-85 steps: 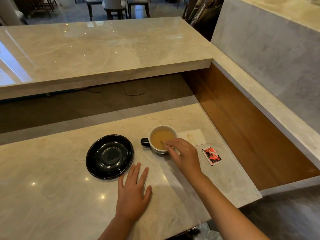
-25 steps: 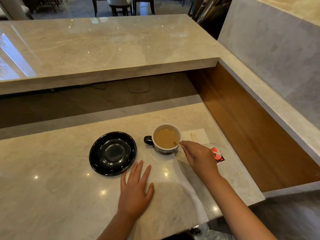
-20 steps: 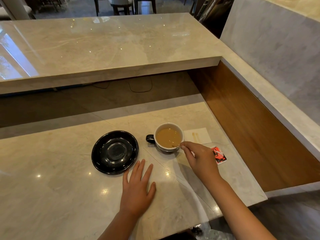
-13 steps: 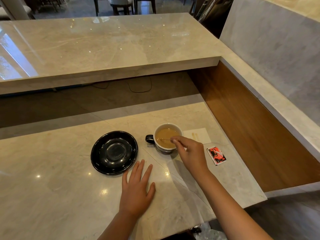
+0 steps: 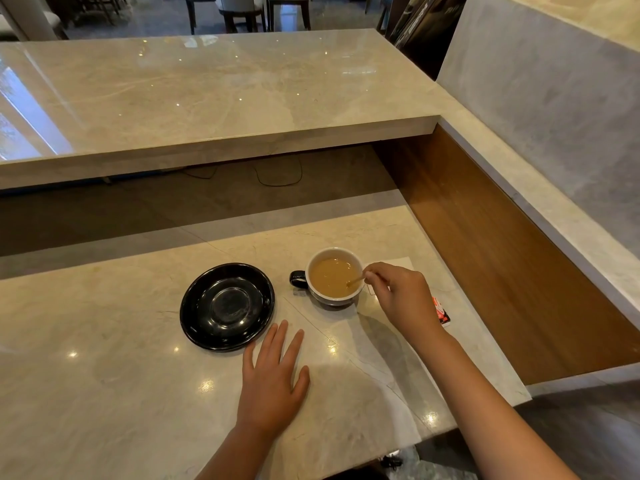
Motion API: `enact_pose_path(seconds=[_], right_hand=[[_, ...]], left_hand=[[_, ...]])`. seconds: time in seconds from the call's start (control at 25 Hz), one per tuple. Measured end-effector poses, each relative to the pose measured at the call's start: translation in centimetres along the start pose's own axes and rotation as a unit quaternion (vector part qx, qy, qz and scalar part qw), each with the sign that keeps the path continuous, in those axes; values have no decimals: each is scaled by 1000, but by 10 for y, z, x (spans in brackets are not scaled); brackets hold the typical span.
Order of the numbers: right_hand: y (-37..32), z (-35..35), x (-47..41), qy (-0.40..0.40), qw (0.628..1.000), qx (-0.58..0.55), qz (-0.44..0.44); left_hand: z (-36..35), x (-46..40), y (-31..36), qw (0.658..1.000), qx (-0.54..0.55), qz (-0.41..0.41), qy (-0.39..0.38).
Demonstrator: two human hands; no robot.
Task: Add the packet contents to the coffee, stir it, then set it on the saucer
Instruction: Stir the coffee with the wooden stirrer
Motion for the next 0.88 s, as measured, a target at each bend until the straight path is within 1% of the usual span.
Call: enact_pose_path(seconds=[0.08,0.2,0.32,0.4,0.52,0.6,0.72,0.8,0.88], right_hand=[[6,-2,1,-15,996,-66,-65],[12,-8,6,0,977,-163,-137],[15,-21,9,30,956,-233,-175],[17,-25,8,51,952,-242,-180],[15,-22,4,59,973,-182,-132],[6,-14,2,50,993,-95,-53],[-9,-7,4,30,998,23,57],[-15,-5,9,23,995,61,78],[-17,-2,13,28,996,59,56]], left_hand=[[0,0,0,1000,1,-1,-1],[1,0,1,1000,2,-3,3],[2,0,1,1000,2,-6,4],[2,-1,1,1000,3,-7,3],[1,-1,0,1000,-1,-5,2],[0,-1,0,1000,-3,-6,1],[1,0,1,1000,-1,-9,4],[2,0,1,1000,-2,-9,6],[1,0,1,1000,-5,-7,5]])
Point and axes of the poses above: each hand's wrist, its own x-axis away from the middle knuckle, its own z-axis out of the back of the hand, y = z × x, the point moved 8 cm from there along -x, towards the middle knuckle, and after that the axes turned 8 degrees about z, right-handed, at the moved point
